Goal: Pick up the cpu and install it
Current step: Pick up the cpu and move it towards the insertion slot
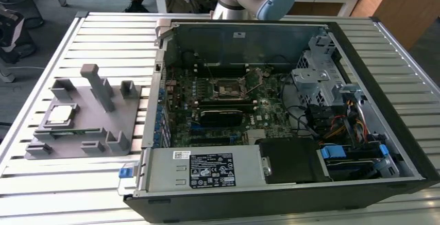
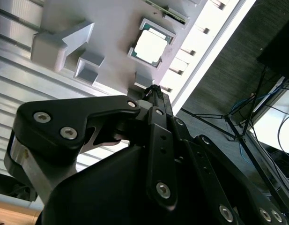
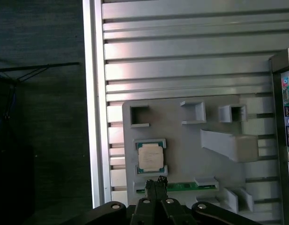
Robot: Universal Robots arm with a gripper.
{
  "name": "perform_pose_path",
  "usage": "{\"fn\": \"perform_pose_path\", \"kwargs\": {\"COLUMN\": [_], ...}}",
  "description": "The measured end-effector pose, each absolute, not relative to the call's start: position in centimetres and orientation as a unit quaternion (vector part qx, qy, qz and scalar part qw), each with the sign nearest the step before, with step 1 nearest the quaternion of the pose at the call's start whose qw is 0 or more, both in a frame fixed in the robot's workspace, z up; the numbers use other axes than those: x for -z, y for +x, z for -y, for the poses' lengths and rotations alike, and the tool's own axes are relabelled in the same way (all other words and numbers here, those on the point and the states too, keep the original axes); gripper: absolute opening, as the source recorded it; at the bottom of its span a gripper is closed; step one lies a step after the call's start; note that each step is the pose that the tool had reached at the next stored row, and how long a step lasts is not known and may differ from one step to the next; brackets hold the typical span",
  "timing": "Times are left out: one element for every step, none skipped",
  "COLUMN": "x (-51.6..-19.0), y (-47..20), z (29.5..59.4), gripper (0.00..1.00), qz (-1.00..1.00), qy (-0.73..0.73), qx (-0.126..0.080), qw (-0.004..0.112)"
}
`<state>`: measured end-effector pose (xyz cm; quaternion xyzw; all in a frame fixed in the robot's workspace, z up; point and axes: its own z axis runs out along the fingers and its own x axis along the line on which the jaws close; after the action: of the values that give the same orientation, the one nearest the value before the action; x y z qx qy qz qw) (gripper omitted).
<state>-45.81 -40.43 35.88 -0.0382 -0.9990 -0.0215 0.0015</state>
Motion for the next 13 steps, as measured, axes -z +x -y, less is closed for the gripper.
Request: {"fn": "perform_pose_path", "kwargs": {"x": [-35.87,-35.83,-35.80,-35.77,-35.73,-35.69,-35.64,-35.60,-35.56,-35.51,-35.46,-35.39,-35.29], "y": [-45.83,-45.85,-45.86,-45.86,-45.87,-45.87,-45.87,-45.88,-45.88,-45.87,-45.87,-45.88,-45.88], "z": [40.43,40.43,40.43,40.43,40.43,40.43,40.43,40.43,40.44,40.46,40.47,40.47,40.49], "gripper": [0.12,0.12,0.12,0.12,0.12,0.12,0.12,0.12,0.12,0.12,0.12,0.12,0.12], "qz": [0.999,0.999,0.999,0.999,0.999,0.999,0.999,0.999,0.999,0.999,0.999,0.999,0.999], "qy": [-0.038,-0.038,-0.038,-0.038,-0.038,-0.038,-0.038,-0.038,-0.038,-0.038,-0.038,-0.038,-0.038], "qx": [0.021,0.022,0.021,0.021,0.021,0.021,0.021,0.021,0.021,0.021,0.021,0.021,0.021], "qw": [0.002,0.002,0.002,0.002,0.002,0.003,0.003,0.003,0.003,0.004,0.004,0.004,0.004]}}
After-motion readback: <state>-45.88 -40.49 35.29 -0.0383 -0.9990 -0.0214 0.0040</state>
